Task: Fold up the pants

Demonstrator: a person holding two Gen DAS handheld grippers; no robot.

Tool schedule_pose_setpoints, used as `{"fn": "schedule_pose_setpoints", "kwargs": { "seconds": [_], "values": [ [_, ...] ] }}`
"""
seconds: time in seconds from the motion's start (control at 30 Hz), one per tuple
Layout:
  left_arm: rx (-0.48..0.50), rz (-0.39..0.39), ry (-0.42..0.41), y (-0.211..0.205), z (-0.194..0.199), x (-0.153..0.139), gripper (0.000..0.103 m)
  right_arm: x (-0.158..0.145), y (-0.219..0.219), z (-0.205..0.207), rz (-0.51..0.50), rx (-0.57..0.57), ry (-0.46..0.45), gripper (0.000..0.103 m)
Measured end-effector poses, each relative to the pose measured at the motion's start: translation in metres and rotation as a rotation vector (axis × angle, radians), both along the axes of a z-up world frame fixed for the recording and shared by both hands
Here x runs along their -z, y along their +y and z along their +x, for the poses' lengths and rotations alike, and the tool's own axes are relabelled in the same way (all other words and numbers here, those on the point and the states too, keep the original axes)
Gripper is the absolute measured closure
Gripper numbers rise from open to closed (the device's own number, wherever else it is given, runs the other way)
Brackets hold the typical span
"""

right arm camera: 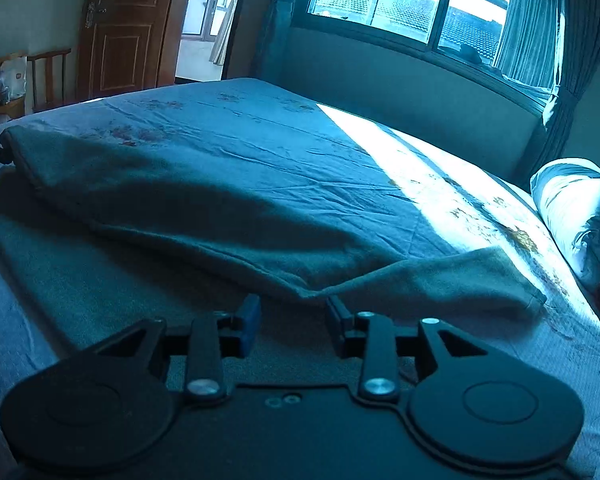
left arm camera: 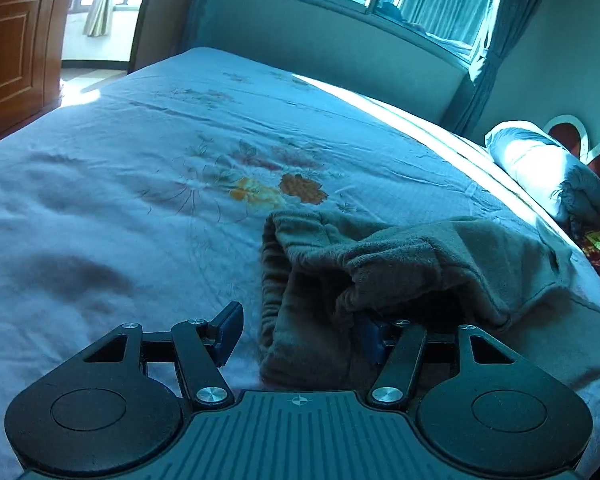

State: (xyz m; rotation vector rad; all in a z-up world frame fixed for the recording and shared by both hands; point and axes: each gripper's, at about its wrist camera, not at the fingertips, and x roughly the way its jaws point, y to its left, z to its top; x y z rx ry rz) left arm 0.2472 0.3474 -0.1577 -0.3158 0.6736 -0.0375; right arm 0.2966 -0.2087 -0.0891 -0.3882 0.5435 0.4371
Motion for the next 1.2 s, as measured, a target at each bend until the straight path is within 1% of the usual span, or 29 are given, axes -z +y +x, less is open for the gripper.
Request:
{"fn": "schedule_pose_setpoints", "kwargs": {
  "seconds": [0.13,0.23,0.3,0.37,0.4,0.5,0.53,0.63,0.7,0.77,0.83,0.9,0.93,1.0,1.03,1.07,1.1,1.13,1.17,1.2],
  "values": [
    [-0.16,-0.086,-0.011,-0.008,-0.026,0.001,0.043,-0.001,0.003,-0.002,0.068,0.064,-0.01,0.067],
    [-0.227,-0.167,-0.055,-0.017,-0.039,-0.004,0.043,-0.002,0.007,-0.01,0.063,0.082,-0.037,0.067],
    [-0.256,-0.223,-0.064,-0.021,-0.042,-0.004,0.043,-0.002,0.01,-0.015,0.06,0.074,-0.054,0.067],
    [-0.274,-0.239,-0.062,-0.031,-0.037,-0.006,0.043,0.0,0.013,-0.012,0.054,0.082,-0.053,0.067],
    [-0.29,-0.244,-0.059,-0.034,-0.034,-0.006,0.043,0.001,0.013,-0.009,0.06,0.094,-0.051,0.067],
    [-0.317,-0.337,-0.07,-0.043,-0.025,-0.009,0.043,0.006,0.015,-0.005,0.081,0.15,-0.033,0.067],
    [-0.312,-0.359,-0.075,-0.046,-0.021,-0.01,0.043,0.007,0.015,-0.003,0.097,0.167,-0.03,0.067],
    [-0.343,-0.425,-0.047,-0.05,-0.007,-0.005,0.043,0.014,0.014,0.011,0.139,0.233,0.009,0.067],
    [-0.369,-0.497,-0.037,-0.05,-0.001,0.004,0.043,0.019,0.01,0.025,0.202,0.289,0.06,0.066],
    [-0.389,-0.536,-0.033,-0.051,0.003,0.01,0.043,0.025,0.004,0.038,0.268,0.352,0.11,0.065],
    [-0.402,-0.576,-0.02,-0.05,0.003,0.015,0.043,0.035,-0.005,0.053,0.355,0.422,0.174,0.057],
    [-0.401,-0.601,-0.013,-0.05,0.004,0.02,0.043,0.043,-0.013,0.065,0.413,0.484,0.211,0.055],
    [-0.408,-0.602,-0.007,-0.05,0.006,0.023,0.043,0.048,-0.021,0.074,0.482,0.515,0.249,0.052],
    [-0.422,-0.622,-0.003,-0.047,0.009,0.028,0.043,0.06,-0.035,0.089,0.598,0.574,0.325,0.052],
    [-0.431,-0.641,-0.005,-0.045,0.01,0.032,0.043,0.065,-0.04,0.095,0.646,0.584,0.354,0.061],
    [-0.441,-0.656,-0.01,-0.042,0.012,0.035,0.043,0.069,-0.044,0.1,0.699,0.57,0.382,0.076],
    [-0.446,-0.665,-0.017,-0.04,0.015,0.037,0.043,0.072,-0.048,0.103,0.731,0.57,0.407,0.103],
    [-0.443,-0.663,-0.023,-0.038,0.018,0.038,0.045,0.075,-0.053,0.105,0.777,0.572,0.428,0.103],
    [-0.436,-0.655,-0.023,-0.038,0.023,0.039,0.056,0.074,-0.056,0.104,0.798,0.559,0.424,0.103],
    [-0.421,-0.652,-0.021,-0.035,0.029,0.038,0.058,0.07,-0.057,0.102,0.789,0.54,0.4,0.103]
  ]
}}
